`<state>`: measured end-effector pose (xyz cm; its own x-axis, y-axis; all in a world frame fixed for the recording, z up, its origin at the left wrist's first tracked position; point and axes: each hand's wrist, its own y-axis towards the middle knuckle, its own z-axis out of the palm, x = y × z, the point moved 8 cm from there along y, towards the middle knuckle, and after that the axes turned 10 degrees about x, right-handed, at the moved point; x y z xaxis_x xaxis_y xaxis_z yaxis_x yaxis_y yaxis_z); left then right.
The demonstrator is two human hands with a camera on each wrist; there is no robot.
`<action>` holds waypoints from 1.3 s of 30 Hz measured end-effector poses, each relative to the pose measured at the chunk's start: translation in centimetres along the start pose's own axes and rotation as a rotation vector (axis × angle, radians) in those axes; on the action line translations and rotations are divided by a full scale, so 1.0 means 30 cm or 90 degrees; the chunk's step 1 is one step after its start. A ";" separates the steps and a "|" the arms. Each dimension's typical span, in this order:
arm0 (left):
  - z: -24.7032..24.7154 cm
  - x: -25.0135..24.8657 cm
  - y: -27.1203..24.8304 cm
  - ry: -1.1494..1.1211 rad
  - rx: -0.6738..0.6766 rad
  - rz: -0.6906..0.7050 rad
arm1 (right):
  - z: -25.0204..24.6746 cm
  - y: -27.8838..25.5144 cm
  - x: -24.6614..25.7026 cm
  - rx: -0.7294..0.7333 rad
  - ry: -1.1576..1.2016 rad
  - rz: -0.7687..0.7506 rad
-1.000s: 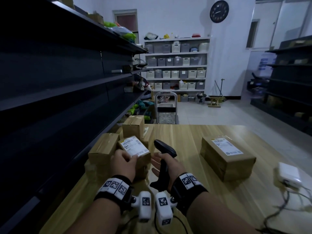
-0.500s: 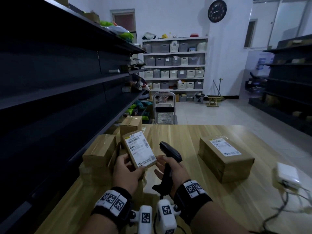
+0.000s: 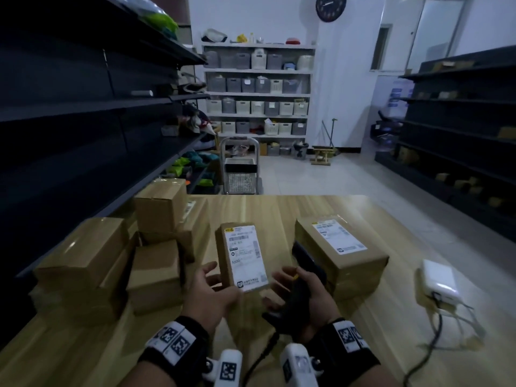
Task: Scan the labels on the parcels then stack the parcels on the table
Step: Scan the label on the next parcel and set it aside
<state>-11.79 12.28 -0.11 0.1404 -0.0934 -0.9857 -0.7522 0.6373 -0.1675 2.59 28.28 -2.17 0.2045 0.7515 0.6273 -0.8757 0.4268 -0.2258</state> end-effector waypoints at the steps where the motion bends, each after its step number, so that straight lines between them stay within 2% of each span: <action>1: 0.000 0.016 0.018 -0.010 0.007 -0.008 | -0.012 0.004 0.000 -0.008 0.023 -0.003; 4: -0.005 0.039 0.052 -0.026 0.035 0.006 | 0.015 0.012 0.015 0.025 0.057 -0.017; 7: 0.003 0.055 0.073 -0.055 0.088 0.020 | 0.047 0.006 0.031 0.049 0.030 -0.035; 11: -0.004 0.067 0.104 -0.165 0.124 0.012 | 0.074 -0.015 0.064 0.085 0.009 -0.075; 16: -0.011 0.063 0.105 -0.152 0.115 0.027 | 0.067 -0.025 0.061 0.083 -0.015 -0.069; 24: 0.001 0.063 0.088 -0.214 0.068 0.072 | 0.049 -0.030 0.040 0.061 -0.059 -0.051; 33: -0.006 0.051 0.108 -0.123 0.041 0.075 | 0.080 -0.034 0.052 0.097 -0.129 -0.056; 39: 0.004 0.039 0.102 -0.069 0.055 0.077 | 0.077 -0.028 0.049 0.110 -0.168 -0.049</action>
<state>-13.86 14.22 -1.76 0.1244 0.0669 -0.9900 -0.7098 0.7032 -0.0417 2.63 27.86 0.64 0.1725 0.5535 0.8148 -0.9279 0.3688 -0.0541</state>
